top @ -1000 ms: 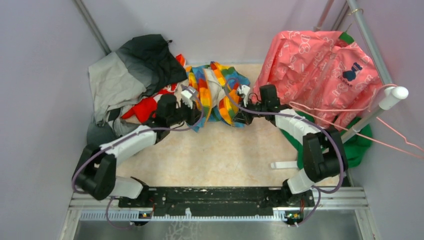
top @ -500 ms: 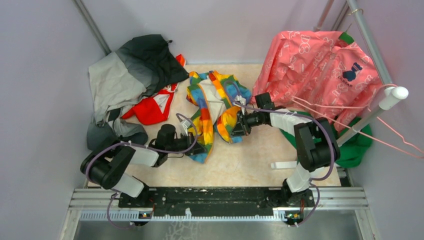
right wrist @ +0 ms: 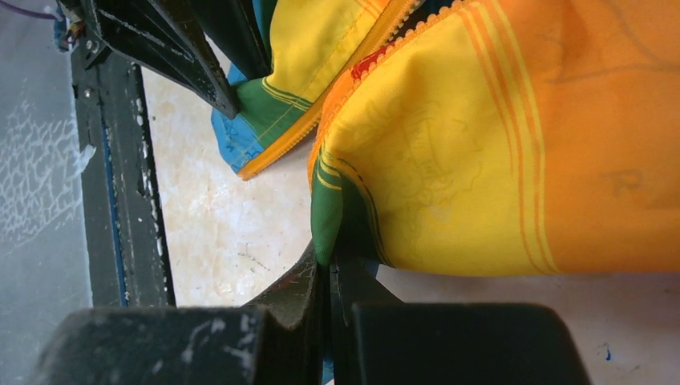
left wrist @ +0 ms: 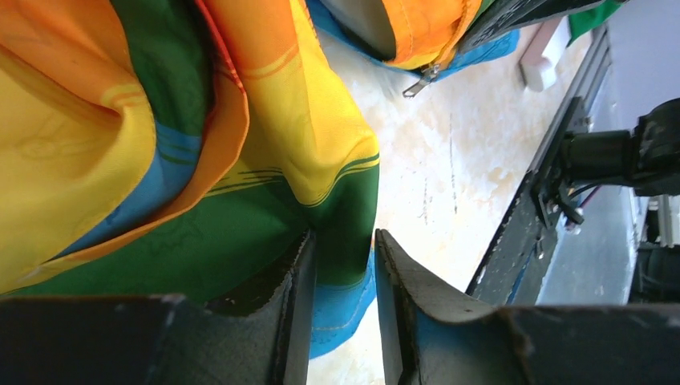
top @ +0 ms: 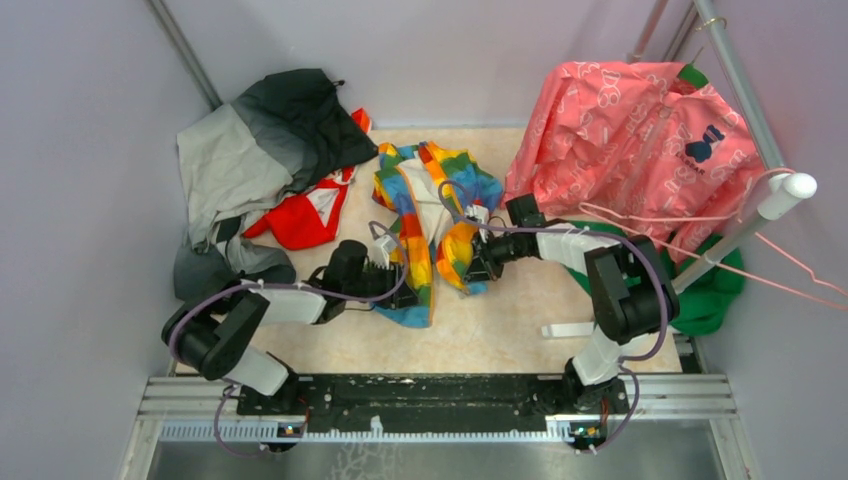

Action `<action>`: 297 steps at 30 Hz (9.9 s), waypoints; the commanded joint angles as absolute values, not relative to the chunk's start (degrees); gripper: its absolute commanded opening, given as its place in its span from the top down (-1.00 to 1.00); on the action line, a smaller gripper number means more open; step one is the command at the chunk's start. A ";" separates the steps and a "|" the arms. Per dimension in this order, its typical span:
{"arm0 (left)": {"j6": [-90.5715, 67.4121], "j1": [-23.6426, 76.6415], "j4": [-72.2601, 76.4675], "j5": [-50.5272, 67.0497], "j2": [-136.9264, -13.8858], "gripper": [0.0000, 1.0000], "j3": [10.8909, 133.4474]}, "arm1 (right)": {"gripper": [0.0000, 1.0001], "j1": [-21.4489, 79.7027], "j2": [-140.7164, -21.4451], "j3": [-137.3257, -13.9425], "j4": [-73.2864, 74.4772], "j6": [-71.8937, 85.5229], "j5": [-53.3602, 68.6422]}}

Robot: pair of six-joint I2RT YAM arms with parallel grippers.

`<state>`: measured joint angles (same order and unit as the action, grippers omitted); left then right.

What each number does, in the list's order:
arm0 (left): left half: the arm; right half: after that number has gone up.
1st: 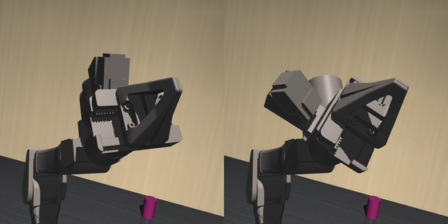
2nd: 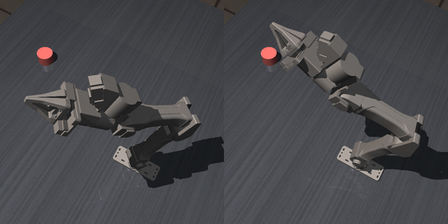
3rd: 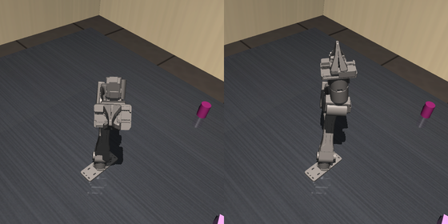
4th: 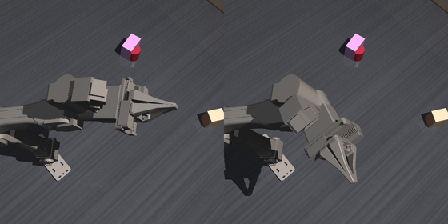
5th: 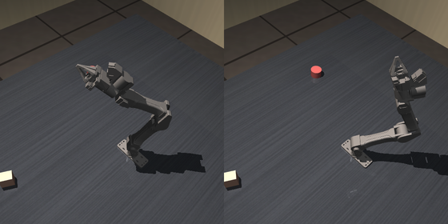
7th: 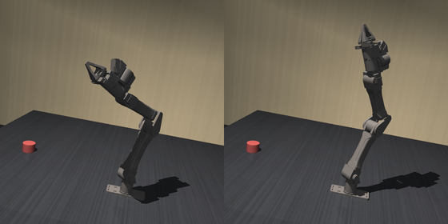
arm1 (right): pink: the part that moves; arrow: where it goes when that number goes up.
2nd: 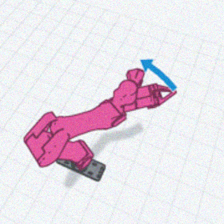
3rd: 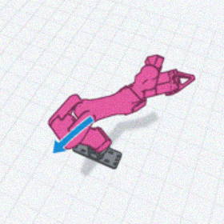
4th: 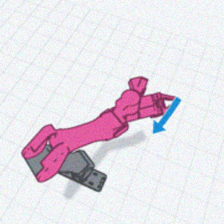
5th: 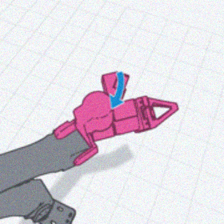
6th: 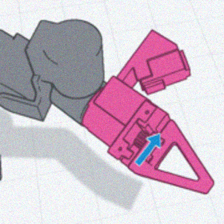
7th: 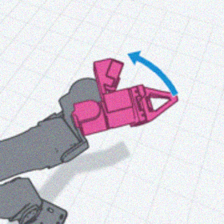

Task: Zip up the jacket
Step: Pick up the jacket from the center of the board, then insert the zipper into the jacket.

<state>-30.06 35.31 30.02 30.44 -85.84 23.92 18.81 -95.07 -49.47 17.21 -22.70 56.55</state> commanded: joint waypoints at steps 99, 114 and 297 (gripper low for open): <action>-11.24 58.73 70.96 -1.12 -53.85 1.00 2.60 | 1.00 22.24 -79.78 -58.68 43.48 -42.95 80.41; -6.67 60.68 81.37 -2.94 -61.66 1.00 2.53 | 1.00 22.17 -80.87 -59.68 44.70 -42.79 82.23; -8.16 72.42 87.01 -31.48 -68.34 1.00 5.10 | 1.00 22.24 -79.76 -52.18 15.06 -13.01 79.79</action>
